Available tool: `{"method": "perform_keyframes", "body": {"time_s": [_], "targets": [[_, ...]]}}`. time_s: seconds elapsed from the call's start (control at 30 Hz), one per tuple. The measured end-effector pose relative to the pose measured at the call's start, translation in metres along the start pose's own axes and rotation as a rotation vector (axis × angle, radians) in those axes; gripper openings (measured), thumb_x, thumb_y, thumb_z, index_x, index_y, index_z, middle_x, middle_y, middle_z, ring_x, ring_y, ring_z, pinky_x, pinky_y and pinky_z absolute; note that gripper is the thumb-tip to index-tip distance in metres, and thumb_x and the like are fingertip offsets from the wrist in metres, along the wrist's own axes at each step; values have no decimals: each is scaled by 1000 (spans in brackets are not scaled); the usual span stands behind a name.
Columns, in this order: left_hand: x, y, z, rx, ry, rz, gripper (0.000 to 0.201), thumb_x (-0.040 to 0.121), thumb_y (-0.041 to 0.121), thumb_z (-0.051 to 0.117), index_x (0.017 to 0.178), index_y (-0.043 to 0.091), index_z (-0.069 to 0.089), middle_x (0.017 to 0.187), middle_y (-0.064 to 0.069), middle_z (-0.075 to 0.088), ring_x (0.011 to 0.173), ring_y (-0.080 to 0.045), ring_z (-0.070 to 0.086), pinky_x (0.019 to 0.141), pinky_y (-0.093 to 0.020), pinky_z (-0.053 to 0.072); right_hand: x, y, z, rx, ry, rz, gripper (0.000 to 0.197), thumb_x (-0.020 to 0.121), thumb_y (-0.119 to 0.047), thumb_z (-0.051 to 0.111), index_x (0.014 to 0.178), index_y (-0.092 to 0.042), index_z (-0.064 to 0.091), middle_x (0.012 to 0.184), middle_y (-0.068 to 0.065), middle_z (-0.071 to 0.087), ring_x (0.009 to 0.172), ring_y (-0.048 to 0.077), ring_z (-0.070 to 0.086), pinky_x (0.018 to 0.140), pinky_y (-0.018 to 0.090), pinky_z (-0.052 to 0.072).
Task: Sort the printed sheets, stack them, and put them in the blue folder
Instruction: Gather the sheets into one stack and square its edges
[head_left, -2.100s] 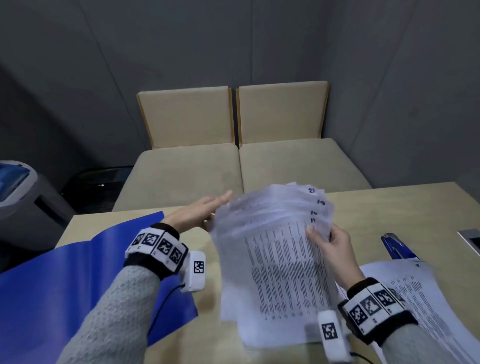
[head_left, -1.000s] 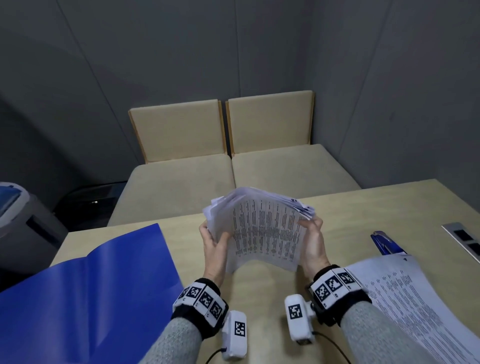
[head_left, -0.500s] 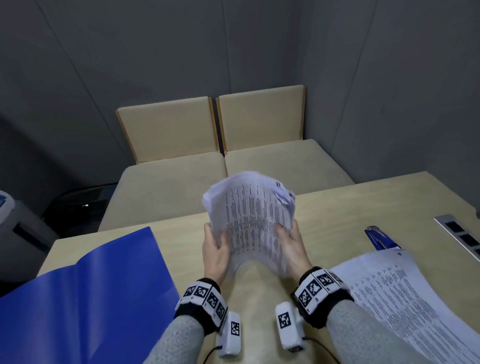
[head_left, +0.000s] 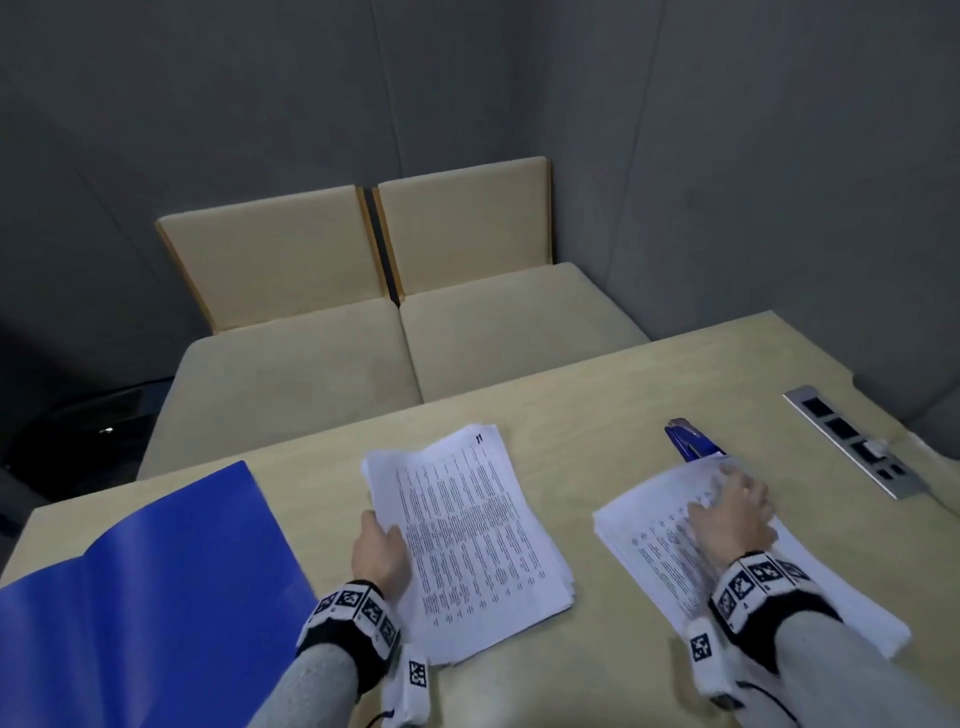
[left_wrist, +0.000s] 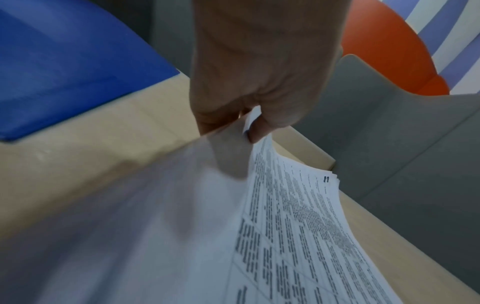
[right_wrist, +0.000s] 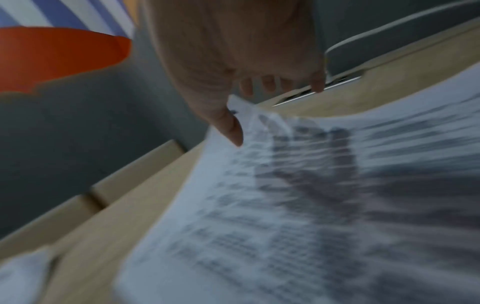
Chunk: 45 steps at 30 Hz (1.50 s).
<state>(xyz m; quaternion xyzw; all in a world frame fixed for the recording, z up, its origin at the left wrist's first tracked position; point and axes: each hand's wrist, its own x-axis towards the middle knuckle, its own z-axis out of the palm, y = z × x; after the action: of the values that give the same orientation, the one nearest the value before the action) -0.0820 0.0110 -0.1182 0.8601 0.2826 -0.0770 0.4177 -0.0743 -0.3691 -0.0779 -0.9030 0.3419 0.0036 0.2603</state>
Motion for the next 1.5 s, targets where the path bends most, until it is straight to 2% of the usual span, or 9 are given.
{"method": "perform_keyframes", "body": {"time_s": [0.2,0.4,0.53,0.73,0.9,1.2,1.3,1.37,1.5], "targets": [[-4,-10,9,73,3,-43,28,96,10,31,123,7,34,107,-17,58,89,-34,59,82,-47,53,45,93,-17,-300,-279,161,129,43,-36,91,145,-18,15,146,17,31,134,36,28,108,56,28],[-20,-11,10,69,34,-85,25,96,7,33,120,4,36,108,-20,57,93,-35,57,82,-44,50,48,92,-20,-404,-393,168,97,52,-42,88,128,-8,38,136,19,30,127,35,29,103,47,35],[-30,-14,12,76,37,-133,28,96,6,33,124,3,33,113,-22,55,94,-34,55,83,-44,49,49,88,-20,-246,-466,71,54,61,-14,82,107,-1,57,107,14,63,96,30,60,88,41,52],[-46,-10,12,101,27,-173,30,93,1,36,122,5,31,102,-16,54,85,-30,54,72,-38,47,40,29,-69,142,-586,-312,41,88,-1,55,129,-8,50,124,0,56,106,22,58,90,30,46],[-50,-6,10,83,10,-155,33,94,0,34,126,4,34,89,-6,50,86,-25,50,80,-37,46,22,-49,-95,655,-701,-249,23,89,10,48,97,-8,60,88,6,67,62,10,68,49,18,52],[-45,-20,1,-367,-104,-267,30,91,-2,29,112,8,48,92,-15,60,71,-24,54,59,-31,44,-27,-90,83,130,-920,-133,39,85,0,54,124,-2,52,127,16,56,108,31,55,96,40,46],[-35,-29,2,-495,-170,-344,29,98,28,33,105,7,51,102,-11,59,81,-24,57,77,-33,44,-51,-86,118,-55,-625,-179,45,78,-17,52,122,-22,43,127,8,36,119,29,35,100,45,40],[-27,-31,5,-546,-264,-382,69,89,60,39,134,7,42,132,-4,53,118,-30,54,104,-42,40,-70,-91,123,-61,-580,-206,44,80,-22,48,123,-23,42,121,6,33,118,28,30,99,46,37],[-32,-18,3,-418,-204,-232,52,85,10,49,135,10,33,128,-7,52,110,-32,57,95,-46,50,-87,-97,116,-56,-619,-219,49,82,-23,48,130,-24,41,123,8,34,119,29,31,104,43,32]]}}
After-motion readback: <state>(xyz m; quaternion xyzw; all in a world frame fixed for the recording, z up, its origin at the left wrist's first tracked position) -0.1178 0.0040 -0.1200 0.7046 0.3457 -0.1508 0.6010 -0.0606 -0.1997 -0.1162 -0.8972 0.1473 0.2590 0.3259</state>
